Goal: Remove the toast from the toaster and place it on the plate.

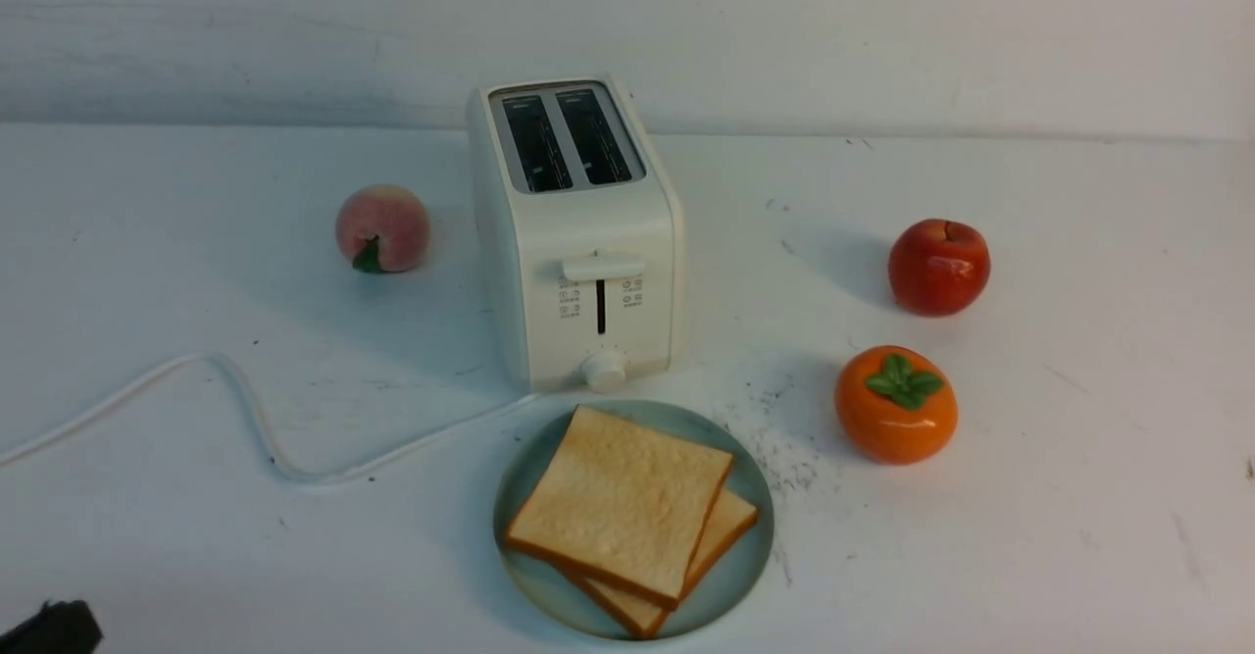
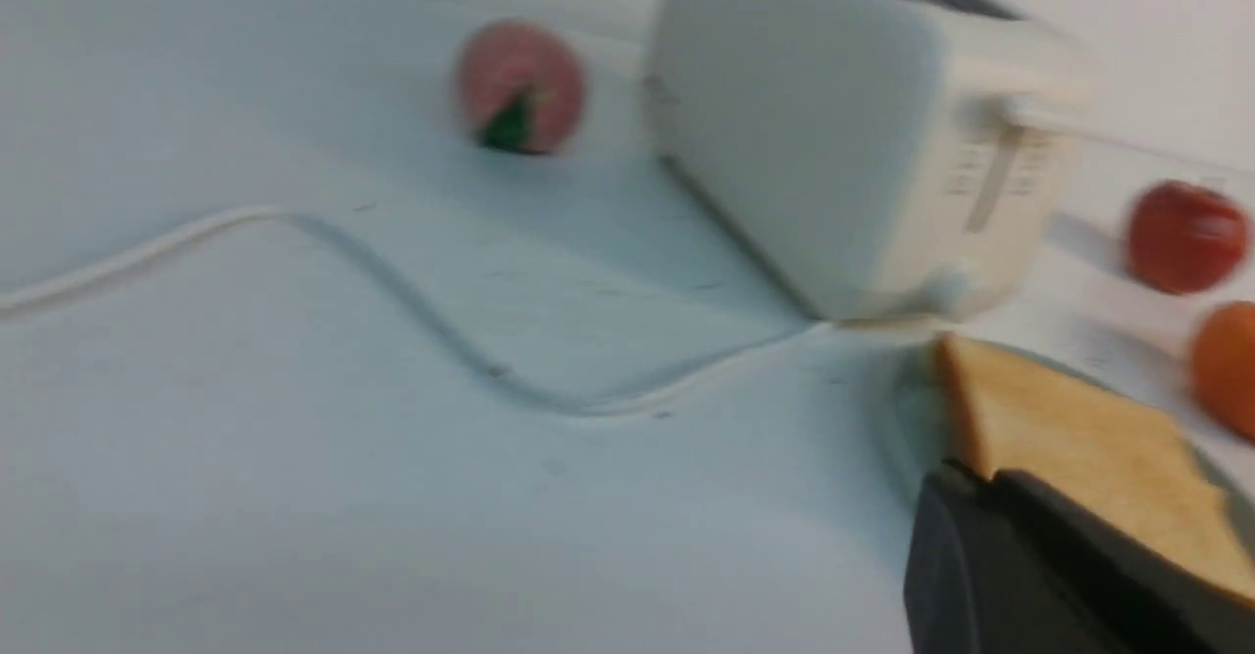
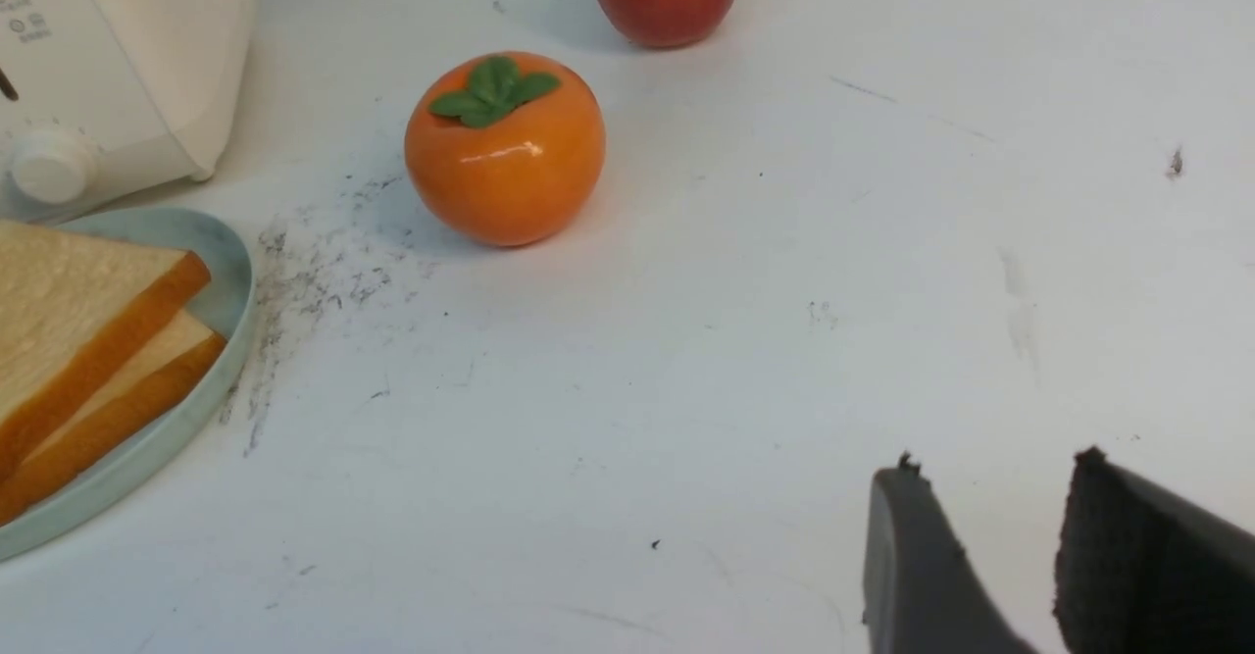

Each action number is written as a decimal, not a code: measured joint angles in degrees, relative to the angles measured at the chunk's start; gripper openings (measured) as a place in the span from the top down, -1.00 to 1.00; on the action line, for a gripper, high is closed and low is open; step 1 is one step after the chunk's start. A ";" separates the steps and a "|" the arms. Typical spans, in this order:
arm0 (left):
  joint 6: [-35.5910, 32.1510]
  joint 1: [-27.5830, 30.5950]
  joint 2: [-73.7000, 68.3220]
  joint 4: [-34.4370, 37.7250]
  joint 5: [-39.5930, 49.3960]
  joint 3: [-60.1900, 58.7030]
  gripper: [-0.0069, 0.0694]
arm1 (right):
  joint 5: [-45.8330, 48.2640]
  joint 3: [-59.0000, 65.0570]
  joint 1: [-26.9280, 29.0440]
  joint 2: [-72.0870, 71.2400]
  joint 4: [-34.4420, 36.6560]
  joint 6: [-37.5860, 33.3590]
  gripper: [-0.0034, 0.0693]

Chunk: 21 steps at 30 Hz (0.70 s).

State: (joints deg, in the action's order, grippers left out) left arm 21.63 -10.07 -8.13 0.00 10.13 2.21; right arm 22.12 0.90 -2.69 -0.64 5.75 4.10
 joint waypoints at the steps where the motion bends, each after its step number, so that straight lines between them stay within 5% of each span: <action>1: 1.59 3.05 1.05 -0.93 1.85 -0.43 0.86 | 0.06 0.00 0.00 0.00 0.00 0.00 0.27; 10: 4.01 7.81 8.69 -2.77 11.02 -3.84 0.86 | 0.06 -0.01 0.00 0.00 0.00 0.00 0.27; 21: 5.30 1.30 8.69 -1.87 12.50 -3.96 0.85 | 0.06 -0.01 0.00 0.00 0.02 0.00 0.27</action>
State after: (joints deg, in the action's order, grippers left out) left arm 26.93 -8.77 0.57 -1.87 22.63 -1.75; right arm 22.18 0.88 -2.69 -0.64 5.77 4.10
